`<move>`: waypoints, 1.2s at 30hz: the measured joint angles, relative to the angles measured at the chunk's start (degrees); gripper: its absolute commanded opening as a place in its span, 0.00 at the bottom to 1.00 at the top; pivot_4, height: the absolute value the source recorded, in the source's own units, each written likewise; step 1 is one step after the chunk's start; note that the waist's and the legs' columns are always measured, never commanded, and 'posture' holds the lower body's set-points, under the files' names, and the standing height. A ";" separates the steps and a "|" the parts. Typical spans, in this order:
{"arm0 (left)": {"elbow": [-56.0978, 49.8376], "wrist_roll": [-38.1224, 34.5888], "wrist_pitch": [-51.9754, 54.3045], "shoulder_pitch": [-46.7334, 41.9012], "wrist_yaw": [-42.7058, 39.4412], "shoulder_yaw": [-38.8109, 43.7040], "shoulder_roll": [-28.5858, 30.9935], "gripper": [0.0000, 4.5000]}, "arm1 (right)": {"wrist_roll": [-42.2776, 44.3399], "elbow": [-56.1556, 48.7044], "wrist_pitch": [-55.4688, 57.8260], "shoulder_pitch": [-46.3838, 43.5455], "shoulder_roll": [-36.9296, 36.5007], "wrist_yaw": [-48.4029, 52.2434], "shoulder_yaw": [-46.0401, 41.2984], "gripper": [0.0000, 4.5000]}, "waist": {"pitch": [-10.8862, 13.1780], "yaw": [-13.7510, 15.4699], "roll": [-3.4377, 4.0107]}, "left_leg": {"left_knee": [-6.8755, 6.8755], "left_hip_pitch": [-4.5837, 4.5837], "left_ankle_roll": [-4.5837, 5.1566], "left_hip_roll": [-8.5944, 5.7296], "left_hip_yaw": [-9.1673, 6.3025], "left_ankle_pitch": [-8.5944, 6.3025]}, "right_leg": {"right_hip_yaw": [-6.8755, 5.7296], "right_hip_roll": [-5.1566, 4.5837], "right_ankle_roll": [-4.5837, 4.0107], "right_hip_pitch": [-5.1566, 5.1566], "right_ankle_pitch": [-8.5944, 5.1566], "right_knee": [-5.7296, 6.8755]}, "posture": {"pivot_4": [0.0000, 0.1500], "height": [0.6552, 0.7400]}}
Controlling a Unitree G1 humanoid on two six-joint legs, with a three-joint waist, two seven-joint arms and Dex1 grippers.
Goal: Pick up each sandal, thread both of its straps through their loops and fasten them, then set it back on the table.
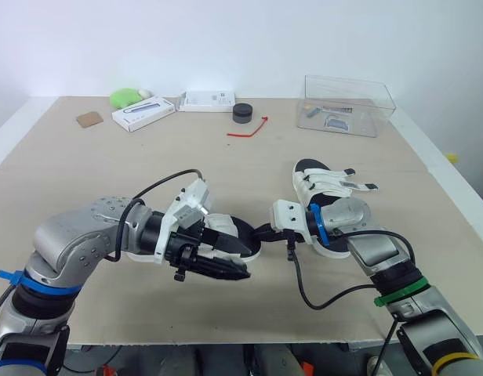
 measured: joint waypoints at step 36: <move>-7.97 -0.75 -6.70 36.05 14.36 8.56 3.90 0.88 | -0.13 1.86 -1.40 -0.96 0.07 1.12 0.32 0.00 | 0.00 0.11 -0.06 | -0.17 0.19 -0.19 0.03 -0.02 0.08 | -0.04 -0.08 -0.41 0.05 -0.20 0.01 | 1.00 1.00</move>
